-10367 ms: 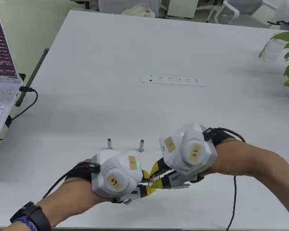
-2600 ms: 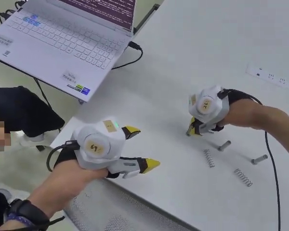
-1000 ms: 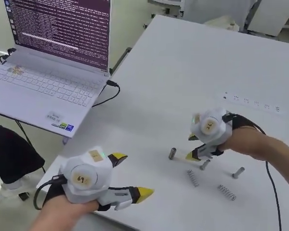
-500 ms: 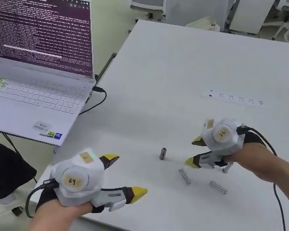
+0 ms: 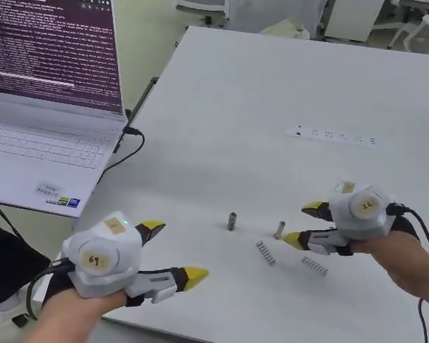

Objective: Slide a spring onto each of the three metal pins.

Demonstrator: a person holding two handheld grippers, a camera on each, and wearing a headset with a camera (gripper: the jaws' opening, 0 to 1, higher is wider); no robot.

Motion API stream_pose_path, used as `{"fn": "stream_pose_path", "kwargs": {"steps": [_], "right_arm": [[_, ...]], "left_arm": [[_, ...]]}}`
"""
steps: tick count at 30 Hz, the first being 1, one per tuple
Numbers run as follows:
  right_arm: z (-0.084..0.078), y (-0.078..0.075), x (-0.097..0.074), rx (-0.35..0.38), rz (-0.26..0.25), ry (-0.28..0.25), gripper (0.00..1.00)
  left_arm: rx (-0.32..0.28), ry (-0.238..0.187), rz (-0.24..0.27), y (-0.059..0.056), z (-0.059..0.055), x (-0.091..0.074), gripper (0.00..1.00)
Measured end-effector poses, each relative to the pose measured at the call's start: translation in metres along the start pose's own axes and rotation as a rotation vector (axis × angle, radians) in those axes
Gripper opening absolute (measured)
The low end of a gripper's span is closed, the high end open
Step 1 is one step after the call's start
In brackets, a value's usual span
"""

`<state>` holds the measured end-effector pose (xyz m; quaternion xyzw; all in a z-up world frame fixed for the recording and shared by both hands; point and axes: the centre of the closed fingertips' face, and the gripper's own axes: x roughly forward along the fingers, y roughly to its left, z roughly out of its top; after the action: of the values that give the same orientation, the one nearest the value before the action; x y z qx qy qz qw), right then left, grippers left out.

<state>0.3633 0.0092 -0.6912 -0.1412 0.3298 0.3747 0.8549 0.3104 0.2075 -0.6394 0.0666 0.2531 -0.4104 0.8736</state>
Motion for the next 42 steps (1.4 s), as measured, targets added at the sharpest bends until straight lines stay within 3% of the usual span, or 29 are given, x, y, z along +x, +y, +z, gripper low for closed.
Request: {"fn": "stream_pose_path", "kwargs": {"steps": [20,32,42], "right_arm": [[-0.056,0.009,-0.052,0.199,-0.087,-0.061,0.55],[-0.057,0.013,-0.079,0.246,-0.122,-0.113,0.63],[-0.064,0.024,-0.086,0.282,-0.119,-0.126,0.67]], "left_arm": [[0.006,0.005,-0.008,0.002,0.006,0.008,0.66],[0.004,0.007,-0.002,0.005,0.009,0.009,0.66],[-0.018,0.007,-0.004,0.003,0.007,0.014,0.67]]}}
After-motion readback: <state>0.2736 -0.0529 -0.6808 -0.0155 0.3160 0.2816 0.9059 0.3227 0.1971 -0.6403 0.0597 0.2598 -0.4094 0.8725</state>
